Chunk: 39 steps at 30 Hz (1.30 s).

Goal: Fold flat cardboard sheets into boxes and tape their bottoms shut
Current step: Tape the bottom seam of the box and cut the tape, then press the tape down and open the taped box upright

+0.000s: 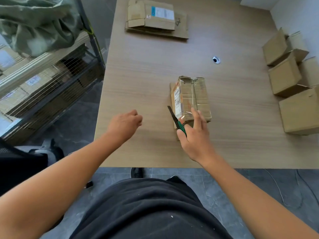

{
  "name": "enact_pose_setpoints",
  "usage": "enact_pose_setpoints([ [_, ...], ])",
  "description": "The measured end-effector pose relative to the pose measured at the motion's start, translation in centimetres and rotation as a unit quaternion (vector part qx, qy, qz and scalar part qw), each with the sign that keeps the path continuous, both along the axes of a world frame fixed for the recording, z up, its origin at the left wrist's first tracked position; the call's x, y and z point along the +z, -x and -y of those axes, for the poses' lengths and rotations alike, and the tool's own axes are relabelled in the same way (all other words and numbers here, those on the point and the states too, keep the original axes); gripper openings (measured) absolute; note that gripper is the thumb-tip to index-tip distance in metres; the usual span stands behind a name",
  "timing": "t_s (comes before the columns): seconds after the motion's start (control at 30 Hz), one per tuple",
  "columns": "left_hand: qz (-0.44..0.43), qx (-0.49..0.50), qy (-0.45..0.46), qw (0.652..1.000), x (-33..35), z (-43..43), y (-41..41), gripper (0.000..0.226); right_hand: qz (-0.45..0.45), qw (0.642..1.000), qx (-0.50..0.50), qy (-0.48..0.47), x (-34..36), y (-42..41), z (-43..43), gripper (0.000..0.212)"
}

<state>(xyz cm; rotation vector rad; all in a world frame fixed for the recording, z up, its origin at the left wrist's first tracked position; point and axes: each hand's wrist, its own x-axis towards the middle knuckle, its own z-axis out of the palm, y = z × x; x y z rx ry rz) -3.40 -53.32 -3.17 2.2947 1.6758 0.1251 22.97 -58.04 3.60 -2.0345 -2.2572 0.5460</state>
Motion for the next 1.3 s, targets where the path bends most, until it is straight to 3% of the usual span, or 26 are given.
enact_pose_setpoints([
  [0.13, -0.028, -0.029, -0.043, 0.998, -3.5, 3.0, 2.9, 0.011, 0.0, 0.995, 0.044, -0.086, -3.3, 1.5, 0.8, 0.05],
  [0.3, -0.049, -0.028, -0.067, 0.996, -6.6, 5.7, 2.5, 0.012, 0.025, 0.986, 0.057, -0.156, -6.5, 6.6, 0.1, 0.036],
  [0.57, 0.031, 0.08, -0.102, 0.991, -8.9, 6.3, 2.3, 0.003, 0.04, 0.993, -0.008, -0.109, -9.9, 7.8, 0.8, 0.04],
  [0.8, 0.053, 0.15, 0.013, 0.987, -7.6, 5.5, 1.1, 0.053, 0.058, 0.995, -0.023, -0.074, -10.3, 7.3, 0.1, 0.041],
  [0.93, 0.098, 0.257, 0.075, 0.958, -6.9, 4.9, 0.9, 0.074, 0.076, 0.997, 0.01, 0.009, -12.2, 7.8, -1.1, 0.037],
  [1.3, 0.101, 0.298, 0.115, 0.942, -6.3, 4.9, 0.9, 0.078, 0.022, 0.998, 0.013, 0.063, -13.8, 8.9, -1.2, 0.057],
])
